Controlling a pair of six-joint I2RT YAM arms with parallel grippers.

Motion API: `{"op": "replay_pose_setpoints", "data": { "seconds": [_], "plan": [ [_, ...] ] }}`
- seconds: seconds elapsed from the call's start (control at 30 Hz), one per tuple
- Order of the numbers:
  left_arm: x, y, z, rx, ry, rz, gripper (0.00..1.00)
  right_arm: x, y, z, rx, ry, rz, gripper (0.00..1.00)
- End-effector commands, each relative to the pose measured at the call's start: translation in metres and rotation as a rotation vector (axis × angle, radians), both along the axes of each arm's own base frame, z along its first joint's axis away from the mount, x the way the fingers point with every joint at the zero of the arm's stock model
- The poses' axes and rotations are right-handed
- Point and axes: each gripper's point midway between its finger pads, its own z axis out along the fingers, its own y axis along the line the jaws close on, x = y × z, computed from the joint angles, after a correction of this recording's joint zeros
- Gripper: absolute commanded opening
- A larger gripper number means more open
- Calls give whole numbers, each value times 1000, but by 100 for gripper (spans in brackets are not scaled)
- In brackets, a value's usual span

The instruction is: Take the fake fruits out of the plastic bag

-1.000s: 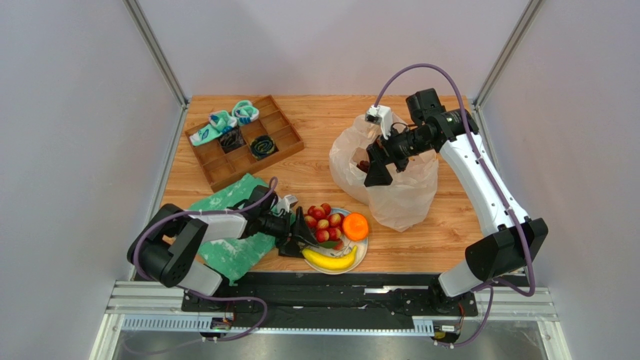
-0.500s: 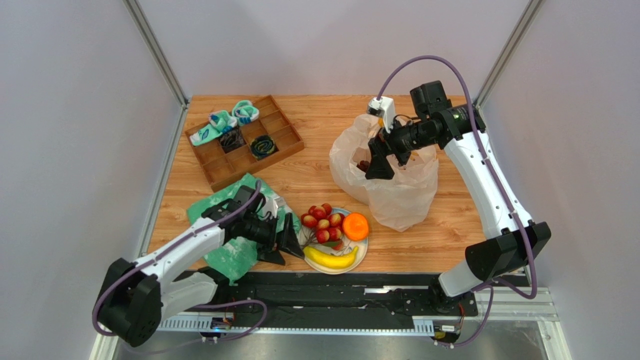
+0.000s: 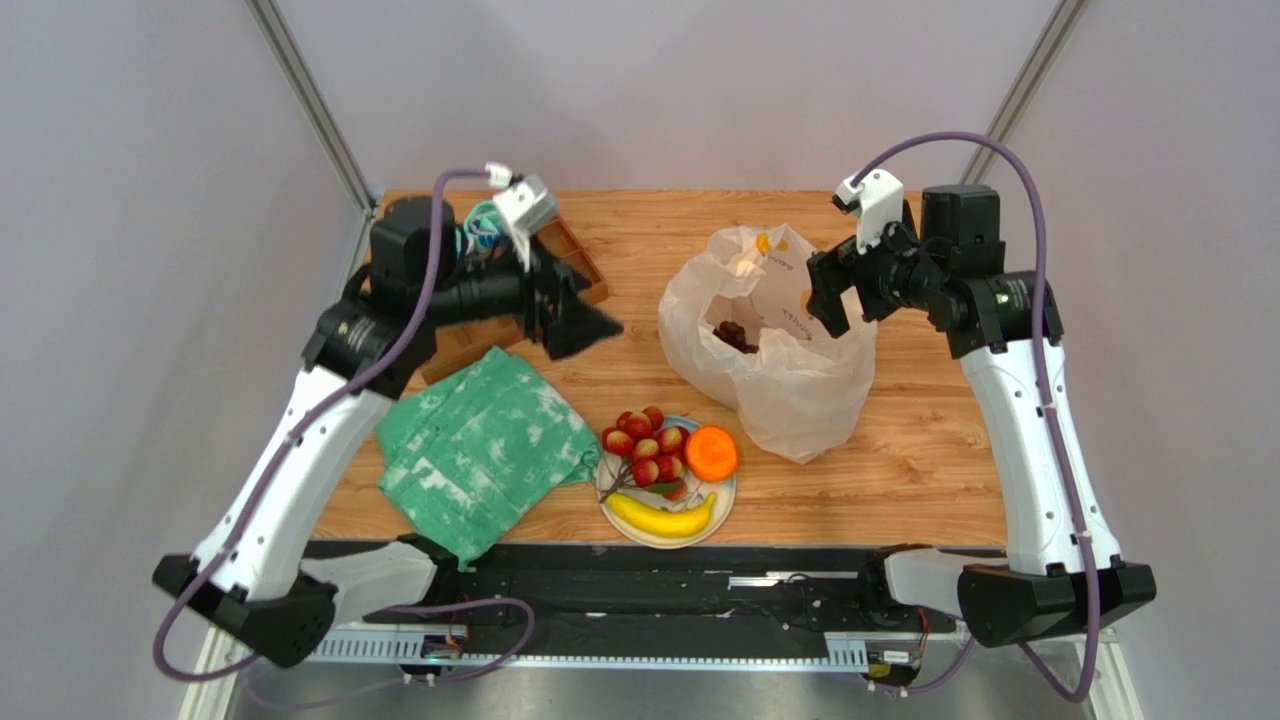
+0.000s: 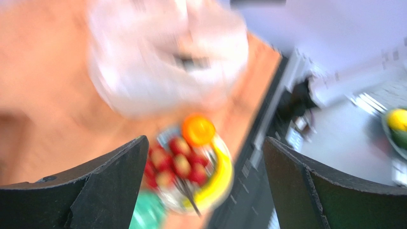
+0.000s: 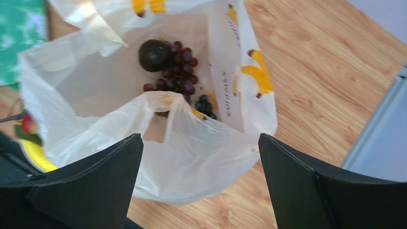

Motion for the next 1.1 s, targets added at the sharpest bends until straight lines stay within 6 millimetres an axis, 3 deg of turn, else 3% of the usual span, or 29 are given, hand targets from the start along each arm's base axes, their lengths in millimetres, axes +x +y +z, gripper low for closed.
{"op": "replay_pose_setpoints", "data": {
  "seconds": [0.0, 0.03, 0.07, 0.1, 0.13, 0.17, 0.2, 0.23, 0.27, 0.3, 0.37, 0.47, 0.53, 0.57, 0.73, 0.83, 0.87, 0.9, 0.93, 0.97, 1.03, 1.07],
  "plan": [
    [82, -23, 49, 23, -216, 58, 99, 35, -36, -10, -113, -92, -205, 97],
    [93, -30, 55, 25, -237, 54, 99, 44, -45, -20, -144, -85, -241, 97],
    [117, -43, 43, 56, -225, 61, 99, 48, -48, -26, -159, -76, -248, 97],
    [124, -49, 66, 44, -303, 63, 99, 52, -54, -34, -182, -66, -251, 98],
    [129, -62, 67, 66, -357, 35, 99, 56, -56, -46, -190, -42, -251, 98],
    [147, -75, 52, 101, -350, 39, 99, 60, -58, -61, -197, -1, -254, 98],
    [150, -82, 69, 89, -401, 37, 99, 63, -65, -68, -193, 21, -270, 98],
    [161, -103, 51, 112, -389, 14, 99, 64, -66, -74, -184, 43, -275, 98],
    [165, -113, 49, 112, -388, 3, 99, 66, -68, -88, -191, 77, -280, 98],
    [162, -121, 65, 87, -413, -13, 99, 68, -72, -93, -197, 88, -289, 98],
    [166, -145, 55, 79, -382, -54, 99, 74, -71, -101, -201, 88, -279, 98],
    [163, -165, 34, 64, -301, -109, 98, 80, -70, -113, -198, 112, -269, 97],
    [151, -172, 24, 83, -283, -136, 97, 82, -67, -118, -182, 136, -275, 96],
    [147, -173, 7, 103, -243, -155, 96, 81, -64, -118, -164, 146, -272, 96],
    [134, -165, -25, 203, -191, -146, 91, 83, -57, -127, -141, 166, -245, 94],
    [138, -158, -41, 272, -214, -141, 63, 92, -53, -131, -138, 178, -220, 80],
    [140, -157, -41, 284, -223, -133, 40, 95, -51, -133, -137, 184, -200, 65],
    [142, -156, -41, 294, -234, -130, 23, 100, -50, -132, -140, 177, -182, 59],
    [146, -154, -40, 303, -255, -125, 9, 113, -49, -117, -140, 130, -179, 52],
    [151, -153, -34, 299, -276, -106, 0, 123, -50, -122, -150, 136, -177, 39],
    [162, -150, -15, 254, -322, -85, 0, 144, -54, -108, -169, 84, -179, 29],
    [166, -149, 8, 216, -364, -72, 0, 163, -54, -88, -165, 30, -184, 21]
  ]
}}
